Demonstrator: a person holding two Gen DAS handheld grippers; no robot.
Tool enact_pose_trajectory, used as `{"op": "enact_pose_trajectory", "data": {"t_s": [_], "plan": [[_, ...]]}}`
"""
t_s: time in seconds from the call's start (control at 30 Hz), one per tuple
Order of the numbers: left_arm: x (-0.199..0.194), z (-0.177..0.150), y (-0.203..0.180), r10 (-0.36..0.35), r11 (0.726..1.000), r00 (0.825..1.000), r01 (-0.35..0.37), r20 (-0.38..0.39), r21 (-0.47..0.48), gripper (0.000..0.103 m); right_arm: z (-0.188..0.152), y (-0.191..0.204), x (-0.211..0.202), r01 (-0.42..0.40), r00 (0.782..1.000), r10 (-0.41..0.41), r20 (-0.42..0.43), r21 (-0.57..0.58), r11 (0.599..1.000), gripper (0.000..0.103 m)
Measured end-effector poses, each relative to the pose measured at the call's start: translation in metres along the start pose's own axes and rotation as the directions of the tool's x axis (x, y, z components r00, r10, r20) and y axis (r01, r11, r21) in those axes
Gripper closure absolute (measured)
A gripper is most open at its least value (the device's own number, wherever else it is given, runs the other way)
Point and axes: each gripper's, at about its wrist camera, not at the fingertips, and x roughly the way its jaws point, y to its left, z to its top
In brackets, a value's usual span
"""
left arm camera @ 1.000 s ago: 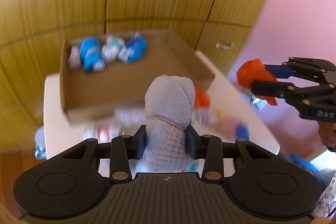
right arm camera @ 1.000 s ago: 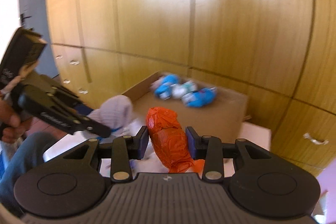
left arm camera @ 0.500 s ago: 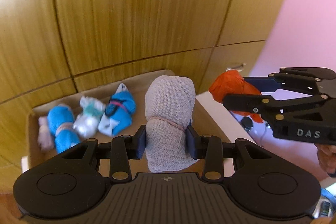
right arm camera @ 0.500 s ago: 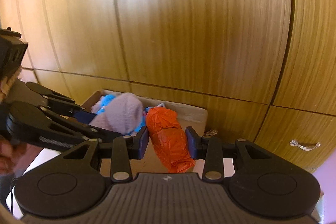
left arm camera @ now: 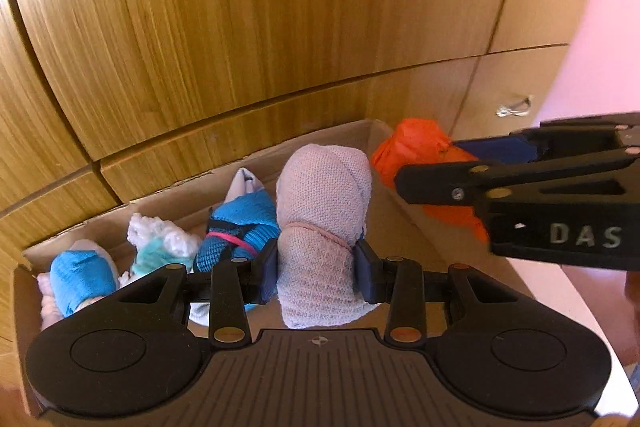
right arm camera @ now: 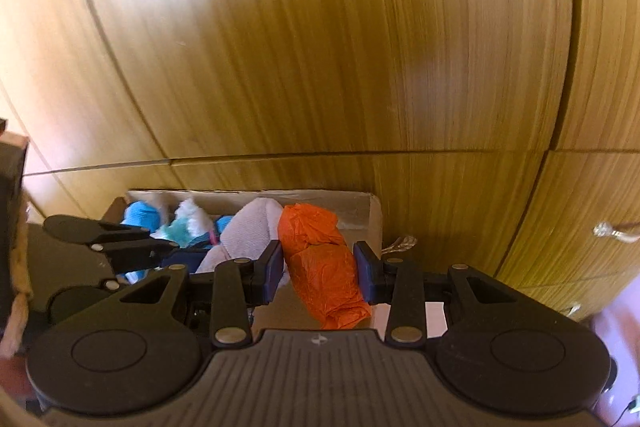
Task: Organize objects
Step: 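Lower both held bundles into the tray and open both grippers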
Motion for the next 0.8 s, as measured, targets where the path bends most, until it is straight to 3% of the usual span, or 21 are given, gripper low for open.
{"op": "enact_pose_trajectory", "data": {"t_s": [0.43, 0.67, 0.8], "plan": [[0.013, 0.002, -0.005, 0.003, 1.000, 1.000, -0.003, 0.007, 0.007, 0.055, -0.001, 0.003, 0.031, 0.049, 0.998, -0.047, -0.036, 0.046, 0.998, 0.069], [0.010, -0.001, -0.009, 0.003, 1.000, 1.000, -0.004, 0.013, 0.023, 0.050, 0.002, 0.009, -0.002, 0.038, 0.999, -0.037, 0.021, -0.036, 0.999, 0.058], [0.005, -0.002, -0.003, 0.003, 1.000, 1.000, -0.003, 0.017, 0.013, 0.044, 0.000, 0.006, -0.027, -0.008, 1.000, 0.007, -0.002, -0.094, 0.996, 0.056]]}}
